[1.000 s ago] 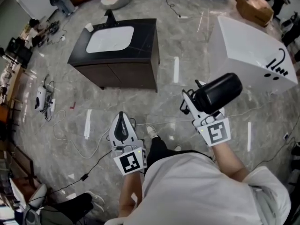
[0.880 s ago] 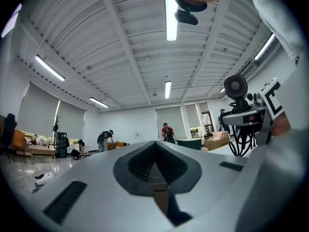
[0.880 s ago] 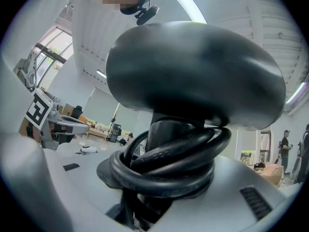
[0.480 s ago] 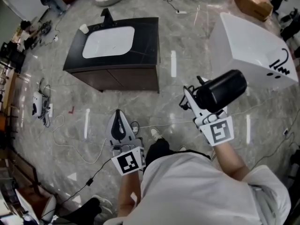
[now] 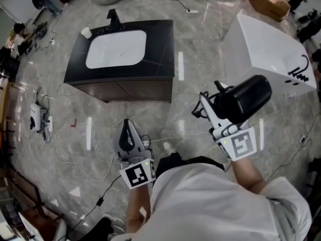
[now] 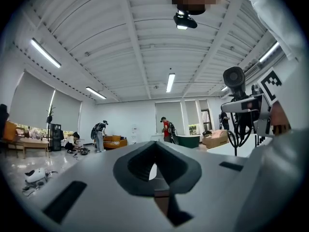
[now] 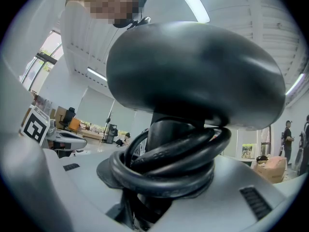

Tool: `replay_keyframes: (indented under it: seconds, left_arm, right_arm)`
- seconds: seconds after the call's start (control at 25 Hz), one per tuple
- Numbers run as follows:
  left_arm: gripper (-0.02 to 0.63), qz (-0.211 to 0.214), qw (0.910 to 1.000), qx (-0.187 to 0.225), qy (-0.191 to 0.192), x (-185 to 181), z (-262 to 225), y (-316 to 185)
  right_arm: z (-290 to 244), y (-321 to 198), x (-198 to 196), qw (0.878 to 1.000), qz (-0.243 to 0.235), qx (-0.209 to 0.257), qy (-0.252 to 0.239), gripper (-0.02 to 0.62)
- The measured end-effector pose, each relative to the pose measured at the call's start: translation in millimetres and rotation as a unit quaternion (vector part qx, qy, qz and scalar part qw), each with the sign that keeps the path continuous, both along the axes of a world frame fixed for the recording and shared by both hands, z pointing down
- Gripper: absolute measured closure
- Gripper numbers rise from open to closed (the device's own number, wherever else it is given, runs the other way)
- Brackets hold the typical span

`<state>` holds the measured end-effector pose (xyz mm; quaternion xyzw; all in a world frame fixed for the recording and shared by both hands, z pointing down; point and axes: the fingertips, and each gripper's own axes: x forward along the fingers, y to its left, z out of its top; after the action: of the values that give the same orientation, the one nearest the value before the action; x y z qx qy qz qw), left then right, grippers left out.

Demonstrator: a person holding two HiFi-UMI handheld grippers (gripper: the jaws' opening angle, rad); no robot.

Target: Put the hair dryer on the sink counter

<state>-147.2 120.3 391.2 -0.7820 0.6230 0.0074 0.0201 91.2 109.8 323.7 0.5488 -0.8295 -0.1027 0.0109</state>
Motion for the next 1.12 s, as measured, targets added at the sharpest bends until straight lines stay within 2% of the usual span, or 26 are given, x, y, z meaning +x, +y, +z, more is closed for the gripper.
replay_keyframes:
  seconds: [0.28, 0.68, 1.12]
  left_arm:
    - [0.603, 0.013, 0.9998, -0.003, 0.012, -13, 6, -29]
    - [0.603, 0.042, 0.9989, -0.002, 0.019, -7, 3, -50]
    - [0.603, 0.042, 0.9989, -0.001, 0.019, -6, 2, -59]
  right_arm:
    - [-5, -23, -10, 1.000, 0.012, -0.003, 0.007, 0.383]
    - [-11, -42, -12, 0.999, 0.037, 0.000, 0.011, 0.384]
    - [-9, -58, -20, 1.000, 0.028, 0.003, 0.011, 0.384]
